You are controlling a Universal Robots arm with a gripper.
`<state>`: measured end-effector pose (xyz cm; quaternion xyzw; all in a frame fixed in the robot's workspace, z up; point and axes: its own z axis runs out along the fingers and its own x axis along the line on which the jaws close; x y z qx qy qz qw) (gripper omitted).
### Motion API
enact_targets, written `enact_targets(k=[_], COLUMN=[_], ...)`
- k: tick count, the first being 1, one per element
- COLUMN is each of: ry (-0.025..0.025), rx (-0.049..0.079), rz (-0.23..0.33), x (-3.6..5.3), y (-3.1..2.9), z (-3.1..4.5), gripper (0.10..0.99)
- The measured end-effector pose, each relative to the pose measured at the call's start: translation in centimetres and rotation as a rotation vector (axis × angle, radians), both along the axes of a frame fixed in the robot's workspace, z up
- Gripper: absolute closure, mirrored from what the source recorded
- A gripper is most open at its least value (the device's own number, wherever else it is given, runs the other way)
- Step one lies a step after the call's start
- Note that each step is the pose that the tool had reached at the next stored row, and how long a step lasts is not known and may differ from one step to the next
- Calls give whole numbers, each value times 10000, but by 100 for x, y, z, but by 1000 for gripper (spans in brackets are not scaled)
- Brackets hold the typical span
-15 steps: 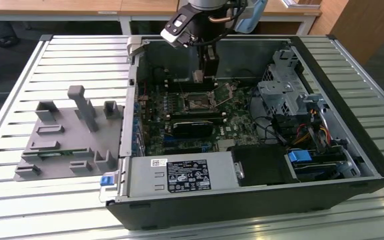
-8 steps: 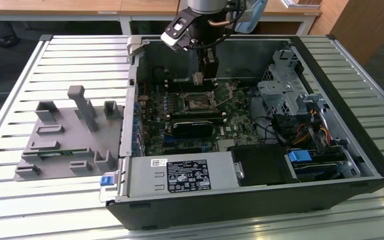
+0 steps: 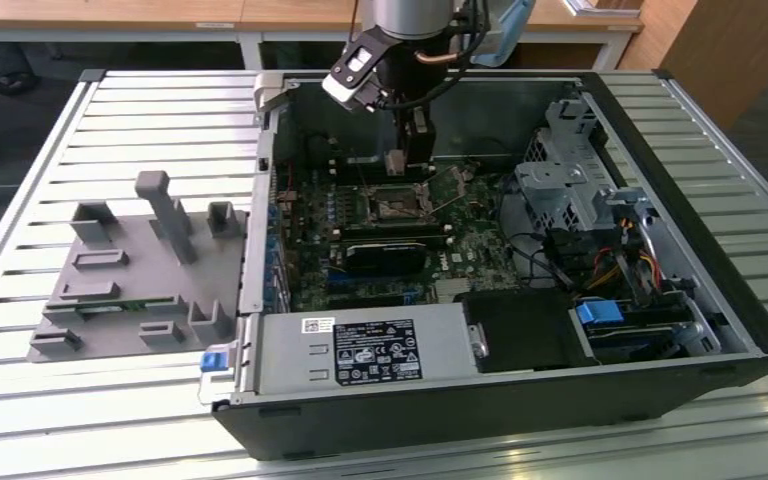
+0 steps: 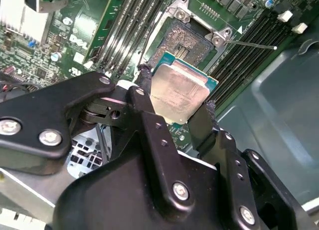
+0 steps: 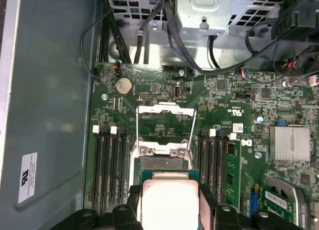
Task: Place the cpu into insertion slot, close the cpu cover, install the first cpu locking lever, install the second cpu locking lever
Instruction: 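Place the cpu into insertion slot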
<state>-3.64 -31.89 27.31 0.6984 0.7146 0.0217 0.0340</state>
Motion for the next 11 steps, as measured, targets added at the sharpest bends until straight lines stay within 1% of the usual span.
enact_targets(k=[3, 7, 11], ry=[0, 0, 1], rx=[4, 3, 3], rz=[93, 193, 197], x=[0, 1, 1], y=[2, 2, 4], z=[-30, -52, -111], gripper=[545, 545, 545])
